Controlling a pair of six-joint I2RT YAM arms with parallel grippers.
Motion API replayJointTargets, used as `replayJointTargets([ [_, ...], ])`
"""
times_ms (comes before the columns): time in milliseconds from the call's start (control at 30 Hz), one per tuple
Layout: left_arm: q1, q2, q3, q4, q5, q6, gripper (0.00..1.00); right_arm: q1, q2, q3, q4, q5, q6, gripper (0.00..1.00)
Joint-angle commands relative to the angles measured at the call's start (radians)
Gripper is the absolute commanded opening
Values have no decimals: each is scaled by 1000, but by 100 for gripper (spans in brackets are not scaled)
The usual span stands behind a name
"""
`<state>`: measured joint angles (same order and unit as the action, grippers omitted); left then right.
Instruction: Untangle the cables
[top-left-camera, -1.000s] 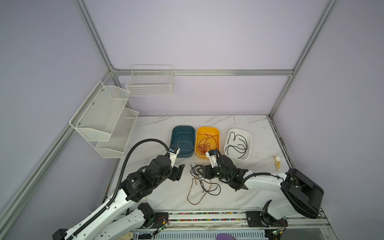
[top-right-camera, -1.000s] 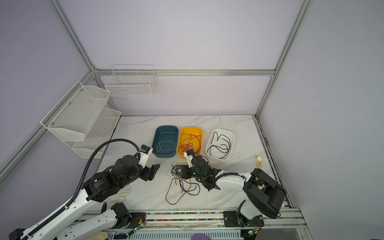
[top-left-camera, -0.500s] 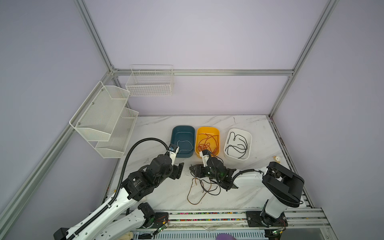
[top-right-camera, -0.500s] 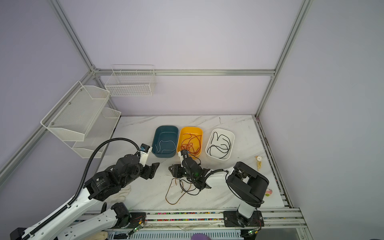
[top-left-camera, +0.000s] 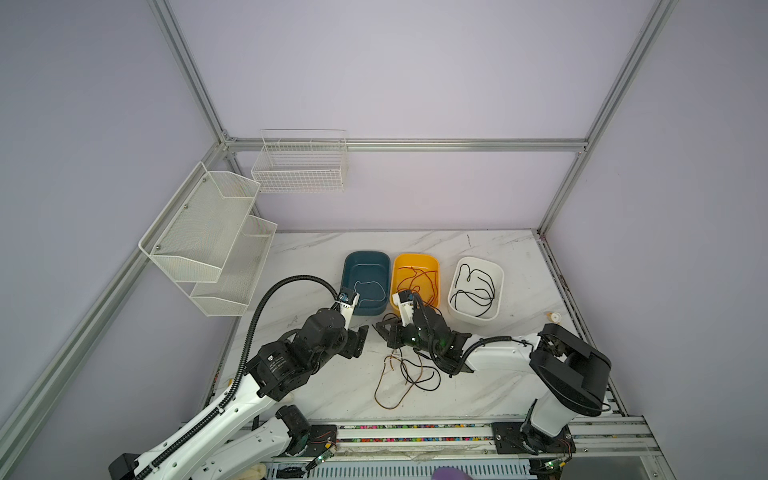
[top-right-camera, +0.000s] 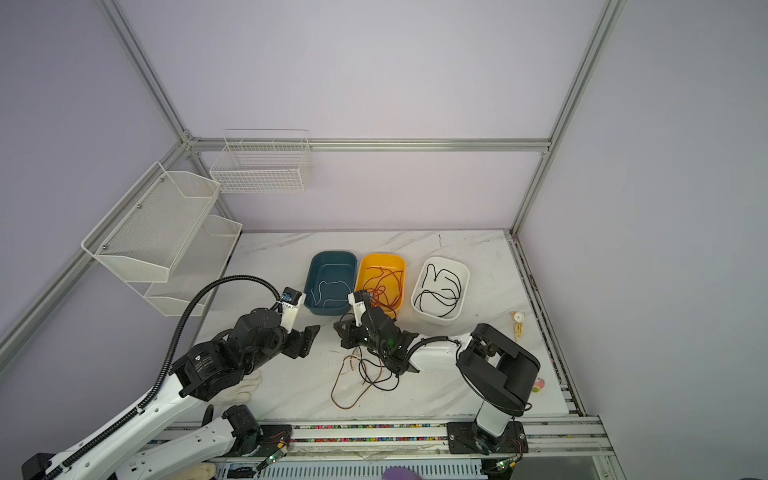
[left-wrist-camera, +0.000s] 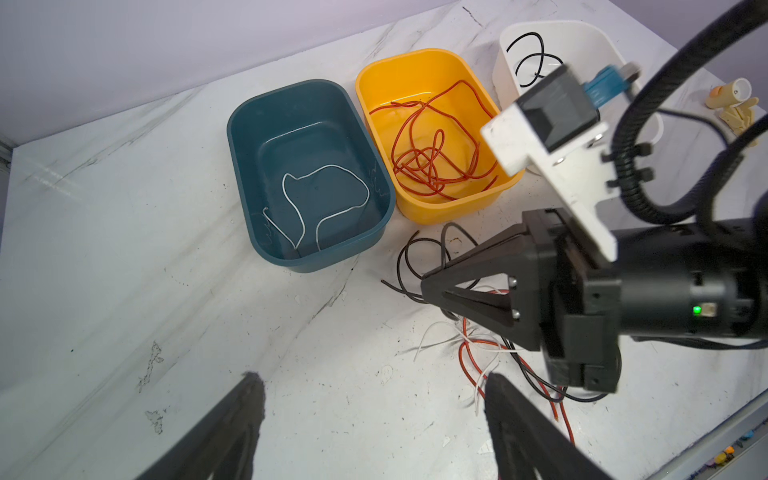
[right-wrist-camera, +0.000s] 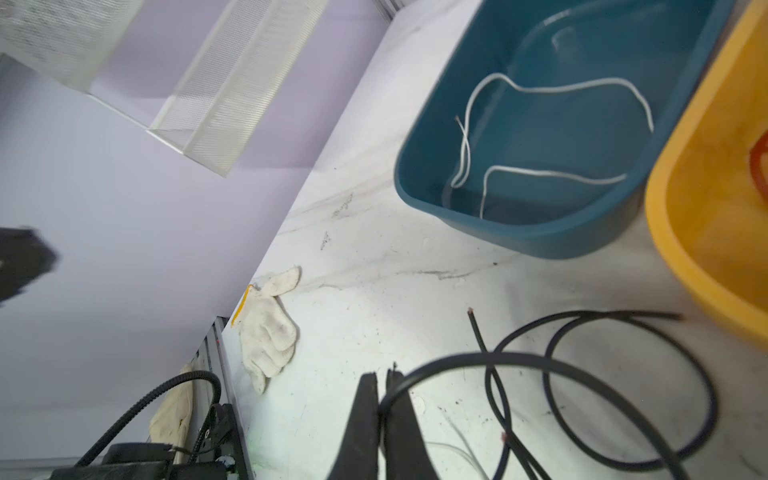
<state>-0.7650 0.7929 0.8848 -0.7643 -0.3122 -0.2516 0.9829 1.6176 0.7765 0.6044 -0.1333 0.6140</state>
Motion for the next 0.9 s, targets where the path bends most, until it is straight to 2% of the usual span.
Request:
replayJointTargets([
  [0, 7, -1, -35, 37, 15, -6, 83, 4, -130, 38, -71, 40, -76, 0],
  [367, 7, -28, -37, 53, 78, -10, 83, 6, -356, 205, -353, 74, -215, 0],
  [500, 7, -13, -38, 73, 195, -3, 84, 5, -417, 242, -380, 71, -233, 0],
  [667, 7, 44, -37, 104, 414, 32, 84, 6, -450, 292, -412, 41, -242, 0],
  [867, 7, 101, -20, 138, 515, 19, 87, 6, -472, 324, -417, -3, -227, 0],
])
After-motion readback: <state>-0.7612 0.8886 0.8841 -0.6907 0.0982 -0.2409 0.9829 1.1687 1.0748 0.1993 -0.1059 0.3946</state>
